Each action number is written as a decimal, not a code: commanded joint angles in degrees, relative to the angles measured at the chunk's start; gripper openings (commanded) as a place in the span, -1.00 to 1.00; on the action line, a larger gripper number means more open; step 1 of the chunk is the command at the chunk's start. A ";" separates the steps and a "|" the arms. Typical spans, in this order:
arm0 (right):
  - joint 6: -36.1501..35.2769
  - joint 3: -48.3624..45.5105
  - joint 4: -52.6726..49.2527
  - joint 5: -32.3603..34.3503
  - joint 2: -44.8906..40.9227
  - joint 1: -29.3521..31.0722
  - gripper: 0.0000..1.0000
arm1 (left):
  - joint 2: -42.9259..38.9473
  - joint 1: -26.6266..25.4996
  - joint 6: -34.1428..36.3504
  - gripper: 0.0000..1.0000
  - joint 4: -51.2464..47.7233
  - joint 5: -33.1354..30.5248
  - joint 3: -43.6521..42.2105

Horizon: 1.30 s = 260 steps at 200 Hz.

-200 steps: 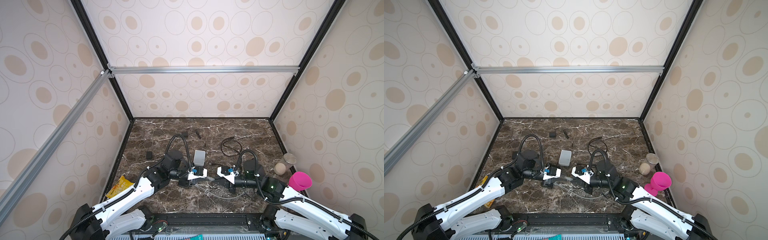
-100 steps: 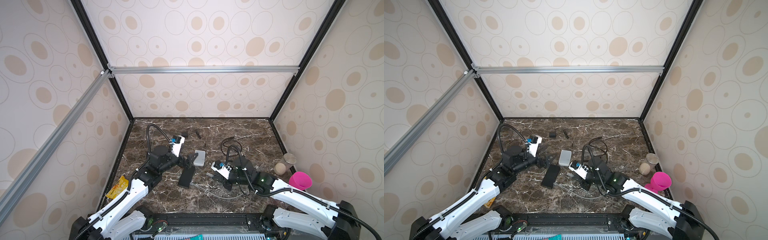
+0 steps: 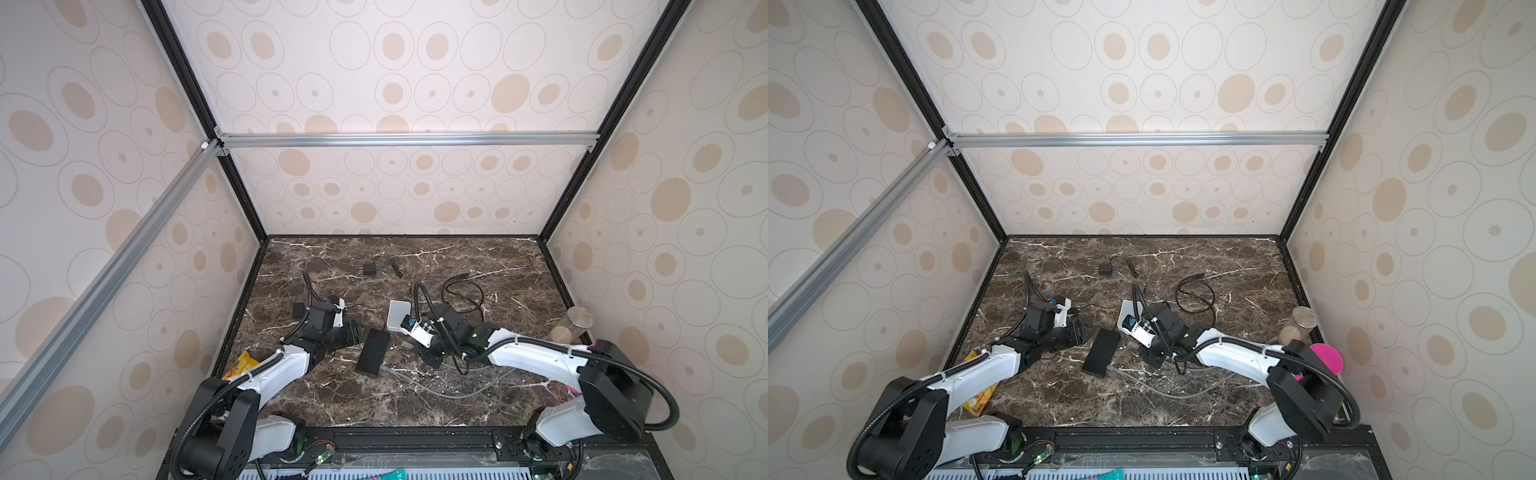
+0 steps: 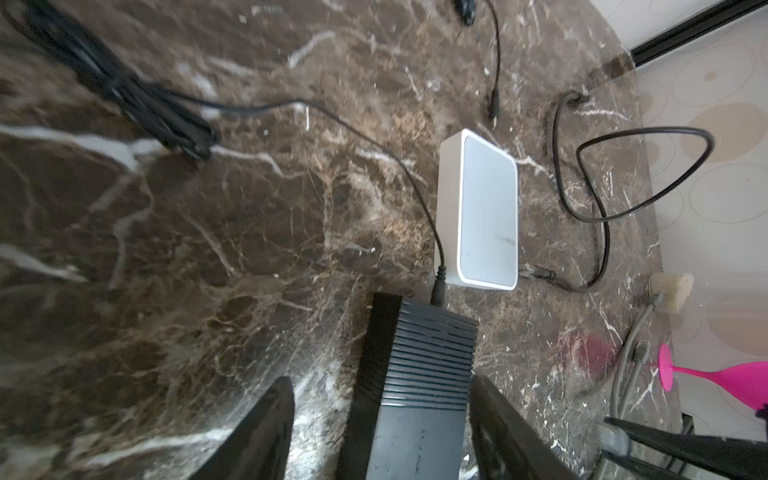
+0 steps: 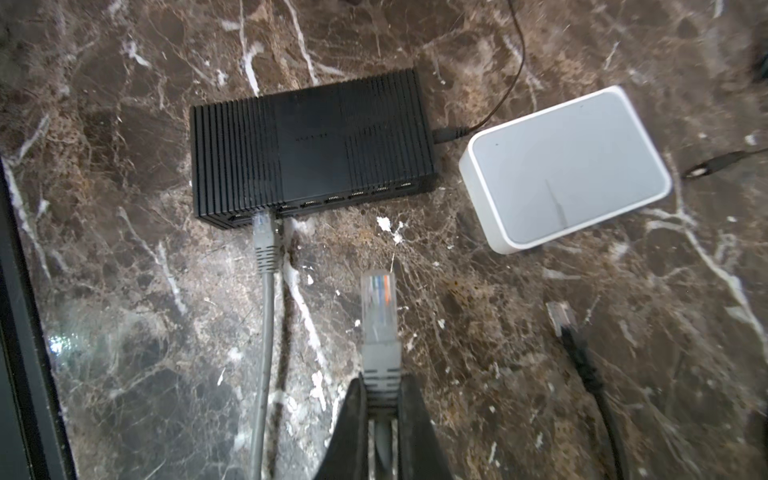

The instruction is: Insert the plug into the switch port

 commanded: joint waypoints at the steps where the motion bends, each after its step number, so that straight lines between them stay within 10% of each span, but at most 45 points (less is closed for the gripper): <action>1: -1.11 4.30 -0.30 -2.72 4.93 -0.13 -1.00 | 2.88 0.27 -0.42 0.30 2.97 4.08 0.63; 38: -0.74 7.76 0.19 -3.71 10.93 0.40 -1.00 | 6.75 0.27 -0.14 0.29 3.73 6.59 1.44; 73: 0.06 8.22 -0.36 -4.39 13.93 0.92 -1.00 | 9.58 0.29 -0.04 -0.34 5.93 9.82 1.51; 260: 2.10 10.03 2.40 -4.78 16.41 4.07 -1.00 | 13.54 -0.23 -0.23 -0.36 7.32 13.37 1.18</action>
